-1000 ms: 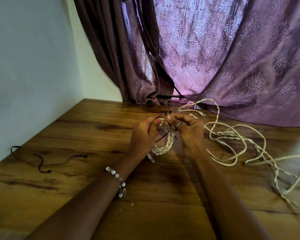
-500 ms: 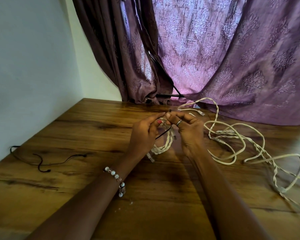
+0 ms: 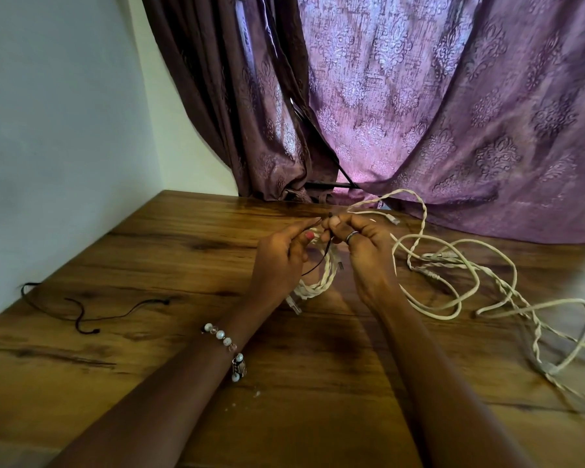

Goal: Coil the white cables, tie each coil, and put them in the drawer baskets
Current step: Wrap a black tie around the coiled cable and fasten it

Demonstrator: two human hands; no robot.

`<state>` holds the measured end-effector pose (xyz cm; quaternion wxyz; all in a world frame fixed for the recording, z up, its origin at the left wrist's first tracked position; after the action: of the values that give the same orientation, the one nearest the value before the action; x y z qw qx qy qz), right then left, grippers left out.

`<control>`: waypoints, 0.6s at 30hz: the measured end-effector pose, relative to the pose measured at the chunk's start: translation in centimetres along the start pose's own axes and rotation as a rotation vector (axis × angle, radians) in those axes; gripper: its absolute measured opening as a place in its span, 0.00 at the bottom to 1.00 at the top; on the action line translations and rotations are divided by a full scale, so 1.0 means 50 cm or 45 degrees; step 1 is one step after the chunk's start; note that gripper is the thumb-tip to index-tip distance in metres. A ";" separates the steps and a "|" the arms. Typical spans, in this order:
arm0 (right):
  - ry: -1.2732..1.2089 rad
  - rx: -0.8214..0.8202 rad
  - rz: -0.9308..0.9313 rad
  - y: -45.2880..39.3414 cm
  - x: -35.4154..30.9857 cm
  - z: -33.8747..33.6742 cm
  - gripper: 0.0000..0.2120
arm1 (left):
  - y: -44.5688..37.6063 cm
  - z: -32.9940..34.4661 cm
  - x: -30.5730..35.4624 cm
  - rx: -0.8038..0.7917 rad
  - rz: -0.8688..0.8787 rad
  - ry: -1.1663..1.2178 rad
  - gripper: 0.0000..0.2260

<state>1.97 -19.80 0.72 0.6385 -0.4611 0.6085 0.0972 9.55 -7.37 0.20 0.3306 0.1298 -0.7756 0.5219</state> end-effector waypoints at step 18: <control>0.179 0.008 -0.164 0.003 -0.016 0.008 0.10 | -0.001 -0.005 0.009 0.005 0.049 -0.006 0.12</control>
<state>1.97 -19.09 1.25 0.6005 -0.5032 0.6211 0.0214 9.34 -7.11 0.56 0.3183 0.1168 -0.7778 0.5293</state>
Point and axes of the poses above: each hand's wrist, its own y-axis away from the middle knuckle, its own z-axis out of the palm, x = y × z, the point moved 6 cm from there along -y, towards the middle knuckle, and after that the axes turned 4 degrees about y, right-handed, at the moved point
